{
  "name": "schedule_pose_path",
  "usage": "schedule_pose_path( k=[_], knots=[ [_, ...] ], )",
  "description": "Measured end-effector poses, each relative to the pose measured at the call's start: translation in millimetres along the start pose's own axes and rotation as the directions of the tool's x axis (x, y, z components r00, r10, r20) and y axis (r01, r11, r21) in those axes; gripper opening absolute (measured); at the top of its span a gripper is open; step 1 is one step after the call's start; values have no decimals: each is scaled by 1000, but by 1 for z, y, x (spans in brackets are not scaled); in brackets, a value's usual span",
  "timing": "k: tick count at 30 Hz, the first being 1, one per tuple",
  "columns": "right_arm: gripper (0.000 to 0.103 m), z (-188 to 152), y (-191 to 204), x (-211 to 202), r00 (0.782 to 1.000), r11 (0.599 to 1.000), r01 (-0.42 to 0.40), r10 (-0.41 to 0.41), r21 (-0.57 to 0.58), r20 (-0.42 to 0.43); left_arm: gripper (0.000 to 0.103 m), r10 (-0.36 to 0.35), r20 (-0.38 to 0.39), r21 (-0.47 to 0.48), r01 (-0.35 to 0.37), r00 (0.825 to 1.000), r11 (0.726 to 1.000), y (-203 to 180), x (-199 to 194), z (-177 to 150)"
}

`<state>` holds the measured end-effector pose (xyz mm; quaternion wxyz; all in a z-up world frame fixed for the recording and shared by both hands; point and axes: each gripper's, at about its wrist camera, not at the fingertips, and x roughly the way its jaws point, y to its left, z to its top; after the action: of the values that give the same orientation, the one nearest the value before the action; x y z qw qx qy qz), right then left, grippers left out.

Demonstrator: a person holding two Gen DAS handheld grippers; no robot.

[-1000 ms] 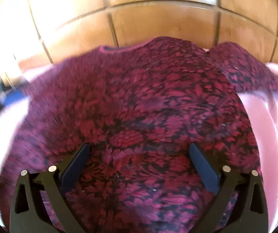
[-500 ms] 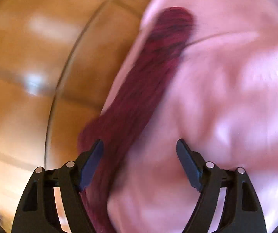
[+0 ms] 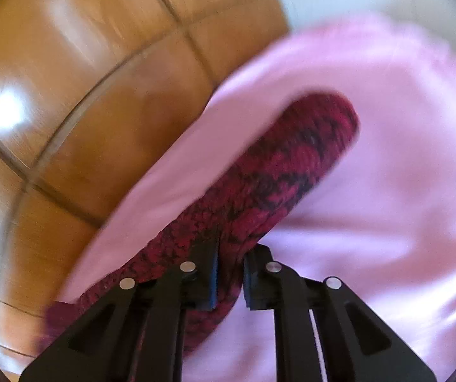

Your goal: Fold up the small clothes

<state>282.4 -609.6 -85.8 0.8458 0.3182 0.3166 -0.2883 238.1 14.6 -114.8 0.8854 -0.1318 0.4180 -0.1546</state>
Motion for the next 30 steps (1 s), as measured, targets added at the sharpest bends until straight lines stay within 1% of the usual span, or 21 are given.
schedule_pose_path(
  k=[2, 3, 5, 9, 10, 11, 13, 14, 16, 18, 19, 20, 21, 22, 23, 24, 25, 26, 28, 29, 30],
  knots=[
    [10, -9, -10, -5, 993, 993, 110, -108, -52, 37, 72, -3, 1, -2, 3, 1000, 1000, 0, 0, 0],
    [10, -16, -16, -1, 991, 989, 137, -136, -61, 21, 72, -4, 0, -4, 4, 1000, 1000, 0, 0, 0],
    [10, -30, -24, 9, 987, 984, 159, -160, -75, -9, 72, -5, 0, -4, 5, 1000, 1000, 1, 0, 0],
    [11, -40, -24, 6, 982, 978, 186, -187, -93, -5, 72, -3, -1, -2, 3, 1000, 1000, 1, 0, 0],
    [11, -37, -25, 5, 984, 981, 177, -178, -83, -14, 74, -6, -1, -1, 6, 1000, 1000, 0, 0, 0],
    [15, -33, -25, 5, 987, 986, 156, -158, -64, -30, 74, -5, -3, 2, 5, 1000, 1000, 0, 0, 1],
    [45, -29, -30, -6, 989, 991, 134, -134, -17, -56, 74, -3, -7, 2, 3, 1000, 1000, 0, 0, 1],
    [59, -30, -29, -12, 990, 992, 129, -129, -15, -50, 74, -1, -10, 0, 1, 1000, 1000, 0, -2, 2],
    [61, -30, -25, -31, 995, 994, 100, -101, -50, -27, 74, 5, -14, -23, -6, 1000, 1000, 2, -10, 5],
    [62, -40, -12, -53, 998, 995, -2, -3, -104, -56, 74, 23, 6, -70, -23, 1000, 997, 11, -25, 5],
    [62, -48, -4, -64, 996, 988, -66, 56, -139, -76, 74, 34, 14, -90, -33, 999, 995, 16, -33, 4],
    [62, -61, 8, -77, 984, 970, -156, 136, -189, -114, 74, 45, 21, -106, -43, 999, 993, 22, -41, 3],
    [62, -72, 16, -87, 968, 946, -232, 200, -225, -154, 74, 54, 29, -118, -51, 998, 992, 29, -52, 0],
    [62, -87, 26, -97, 945, 917, -304, 257, -257, -201, 74, 66, 35, -121, -61, 997, 991, 34, -61, -3],
    [62, -105, 37, -107, 917, 882, -374, 305, -288, -256, 74, 83, 39, -122, -77, 996, 990, 39, -69, -7],
    [60, -127, 47, -115, 882, 840, -442, 344, -313, -322, 74, 93, 30, -121, -88, 995, 989, 45, -77, -12],
    [58, -147, 55, -121, 848, 804, -495, 365, -329, -384, 74, 86, 10, -122, -84, 996, 989, 52, -84, -19],
    [56, -164, 59, -125, 826, 784, -522, 366, -337, -427, 74, 77, -2, -125, -76, 997, 989, 55, -89, -24],
    [54, -195, 62, -130, 799, 759, -546, 343, -355, -494, 74, 68, -31, -117, -71, 997, 991, 63, -100, -39],
    [53, -212, 60, -134, 789, 750, -551, 324, -366, -522, 73, 70, -42, -110, -74, 997, 991, 66, -104, -46],
    [51, -223, 57, -137, 784, 747, -551, 310, -373, -538, 67, 64, -56, -105, -70, 996, 992, 69, -109, -54]
  ],
)
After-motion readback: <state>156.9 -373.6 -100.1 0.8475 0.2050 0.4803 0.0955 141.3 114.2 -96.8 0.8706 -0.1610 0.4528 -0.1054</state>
